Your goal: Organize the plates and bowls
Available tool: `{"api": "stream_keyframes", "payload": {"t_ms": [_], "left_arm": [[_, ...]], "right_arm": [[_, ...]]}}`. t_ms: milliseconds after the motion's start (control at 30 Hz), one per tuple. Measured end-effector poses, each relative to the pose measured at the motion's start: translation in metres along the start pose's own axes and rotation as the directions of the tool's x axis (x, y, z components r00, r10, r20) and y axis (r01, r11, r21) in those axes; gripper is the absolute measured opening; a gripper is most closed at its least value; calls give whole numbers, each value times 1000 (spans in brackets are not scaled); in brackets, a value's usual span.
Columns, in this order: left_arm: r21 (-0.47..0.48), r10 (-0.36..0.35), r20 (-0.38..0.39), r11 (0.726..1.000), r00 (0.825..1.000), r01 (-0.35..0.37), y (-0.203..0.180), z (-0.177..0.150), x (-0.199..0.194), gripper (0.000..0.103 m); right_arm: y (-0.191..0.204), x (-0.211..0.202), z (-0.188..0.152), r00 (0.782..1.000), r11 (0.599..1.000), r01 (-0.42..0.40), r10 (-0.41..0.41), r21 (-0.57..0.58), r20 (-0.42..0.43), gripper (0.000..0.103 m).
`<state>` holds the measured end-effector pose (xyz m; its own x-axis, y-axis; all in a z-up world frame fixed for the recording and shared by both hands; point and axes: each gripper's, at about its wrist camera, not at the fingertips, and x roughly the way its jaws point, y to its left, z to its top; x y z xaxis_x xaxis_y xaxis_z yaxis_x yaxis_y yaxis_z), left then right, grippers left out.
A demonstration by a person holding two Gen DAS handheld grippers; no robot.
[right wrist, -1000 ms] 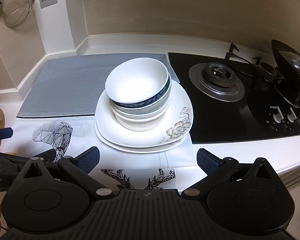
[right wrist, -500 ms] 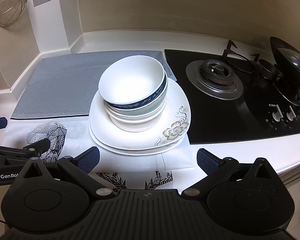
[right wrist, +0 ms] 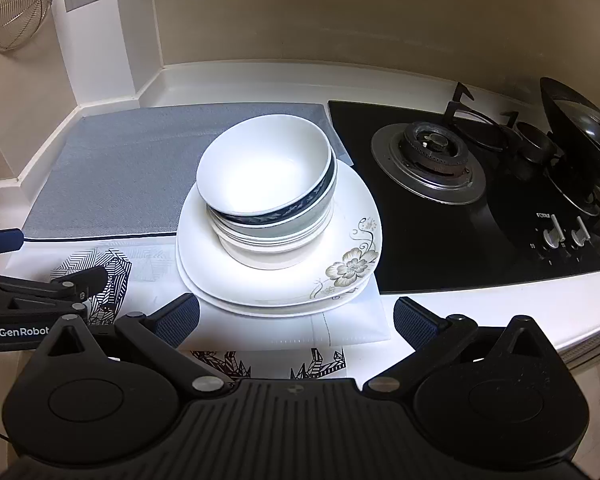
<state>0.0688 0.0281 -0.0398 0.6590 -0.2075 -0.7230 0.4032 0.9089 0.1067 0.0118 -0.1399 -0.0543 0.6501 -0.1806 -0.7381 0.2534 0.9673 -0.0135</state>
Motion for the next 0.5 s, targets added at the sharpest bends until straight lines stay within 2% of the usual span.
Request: {"api": "stream_keyframes", "payload": {"t_ms": [500], "left_arm": [[12,2,-5,1000,1000,-2,-4,1,1,103]], "right_arm": [[-3,6,1,1000,1000,-8,8,8,-14,103]]}}
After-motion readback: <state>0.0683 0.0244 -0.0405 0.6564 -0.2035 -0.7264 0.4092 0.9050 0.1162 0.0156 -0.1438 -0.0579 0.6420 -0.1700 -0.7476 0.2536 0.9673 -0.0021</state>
